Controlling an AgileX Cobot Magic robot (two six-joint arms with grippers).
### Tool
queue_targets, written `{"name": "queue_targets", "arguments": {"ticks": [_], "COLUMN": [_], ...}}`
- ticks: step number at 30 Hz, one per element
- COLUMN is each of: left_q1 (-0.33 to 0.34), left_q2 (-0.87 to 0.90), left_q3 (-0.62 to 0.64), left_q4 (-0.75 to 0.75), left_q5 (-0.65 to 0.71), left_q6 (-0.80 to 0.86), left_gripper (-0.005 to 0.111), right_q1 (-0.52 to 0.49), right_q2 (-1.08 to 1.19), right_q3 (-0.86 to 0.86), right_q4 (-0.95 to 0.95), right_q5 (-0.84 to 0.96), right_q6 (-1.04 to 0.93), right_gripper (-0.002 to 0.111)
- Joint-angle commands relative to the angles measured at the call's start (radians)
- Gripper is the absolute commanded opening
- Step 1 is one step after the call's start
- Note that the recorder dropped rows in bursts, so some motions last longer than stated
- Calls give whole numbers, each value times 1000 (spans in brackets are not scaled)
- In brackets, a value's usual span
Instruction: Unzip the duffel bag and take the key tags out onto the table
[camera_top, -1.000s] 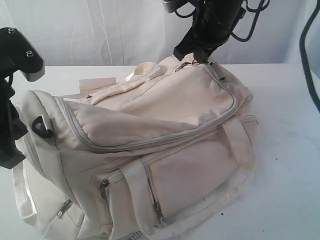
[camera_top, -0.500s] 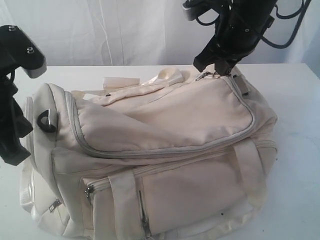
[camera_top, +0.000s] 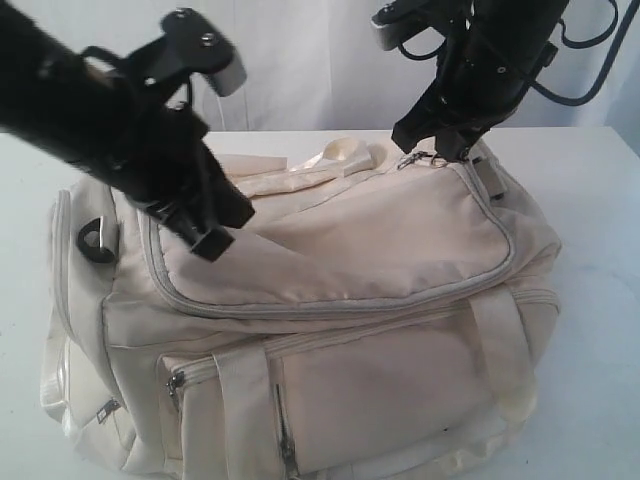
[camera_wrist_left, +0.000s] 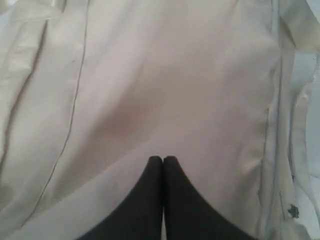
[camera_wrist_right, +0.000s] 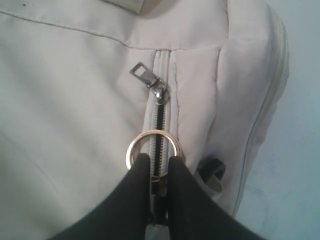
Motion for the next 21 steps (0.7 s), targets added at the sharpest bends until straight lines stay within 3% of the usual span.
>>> {"name": "queue_targets", "arguments": {"ticks": [1,4,9,21], "left_q1": [3,3,3,3], "left_q2": [188,287,362,367], "left_q3": [-200,-292,-276,-200], "left_q4": [-43,-51,-51,-125], "left_q5": [142,264,402,397], "left_q6": [23,8,1,26], "left_gripper": [0,0,0,0], "right_q1": [-8,-8,-13,-22], "right_q2": [-18,-16,-5,-3], "right_q3": [4,4,9,171], "right_q4": [-9,-11,-11,5], "right_q5": [27,-9,-60,-125], "right_q6": [8,8,24,68], "right_gripper": [0,0,0,0]}}
